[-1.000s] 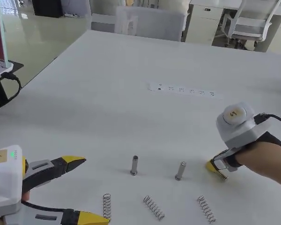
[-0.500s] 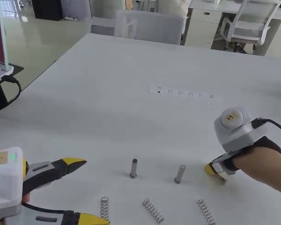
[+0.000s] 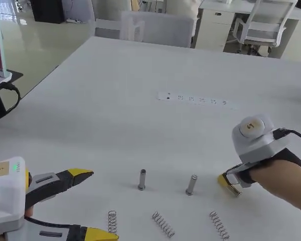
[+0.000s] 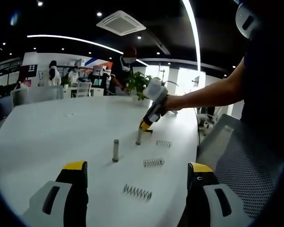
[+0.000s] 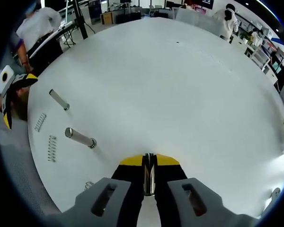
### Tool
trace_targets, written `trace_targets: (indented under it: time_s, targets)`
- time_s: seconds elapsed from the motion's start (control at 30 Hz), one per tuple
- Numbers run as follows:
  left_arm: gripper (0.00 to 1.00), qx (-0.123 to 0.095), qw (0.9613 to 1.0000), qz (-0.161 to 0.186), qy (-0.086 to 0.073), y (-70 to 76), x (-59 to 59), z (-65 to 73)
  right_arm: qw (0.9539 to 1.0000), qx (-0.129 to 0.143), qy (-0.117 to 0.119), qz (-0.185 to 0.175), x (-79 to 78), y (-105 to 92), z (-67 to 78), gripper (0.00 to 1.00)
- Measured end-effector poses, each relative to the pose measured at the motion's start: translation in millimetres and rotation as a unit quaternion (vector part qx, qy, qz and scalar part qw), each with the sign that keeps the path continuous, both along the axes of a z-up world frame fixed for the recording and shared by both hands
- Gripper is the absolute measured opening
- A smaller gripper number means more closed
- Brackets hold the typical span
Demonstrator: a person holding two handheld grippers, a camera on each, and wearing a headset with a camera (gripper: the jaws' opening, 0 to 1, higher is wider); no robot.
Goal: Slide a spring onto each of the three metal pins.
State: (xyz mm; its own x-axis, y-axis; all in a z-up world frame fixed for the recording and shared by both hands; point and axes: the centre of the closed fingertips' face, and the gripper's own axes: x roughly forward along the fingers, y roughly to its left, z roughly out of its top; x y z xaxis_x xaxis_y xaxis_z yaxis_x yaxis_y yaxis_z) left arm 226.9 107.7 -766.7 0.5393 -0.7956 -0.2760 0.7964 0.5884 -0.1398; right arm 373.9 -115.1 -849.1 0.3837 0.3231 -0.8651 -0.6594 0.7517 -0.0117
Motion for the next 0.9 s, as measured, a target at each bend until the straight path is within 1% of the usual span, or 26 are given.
trace_targets:
  time_s: [0.27, 0.4, 0.9]
  targets:
    - [0.84, 0.002, 1.0, -0.003, 0.0, -0.4, -1.8, -0.9, 0.9999, 0.007, -0.01, 0.001, -2.8, 1.0, 7.2, 0.03]
    - [0.84, 0.002, 1.0, -0.004, -0.002, -1.1, -1.8, 0.3, 0.9998, 0.01, -0.017, 0.001, -5.4, 1.4, 14.1, 0.03]
    - [0.83, 0.004, 0.9999, -0.012, -0.005, -7.2, -3.3, 2.8, 0.9989, 0.025, -0.039, -0.006, -13.4, -4.1, 28.2, 0.03]
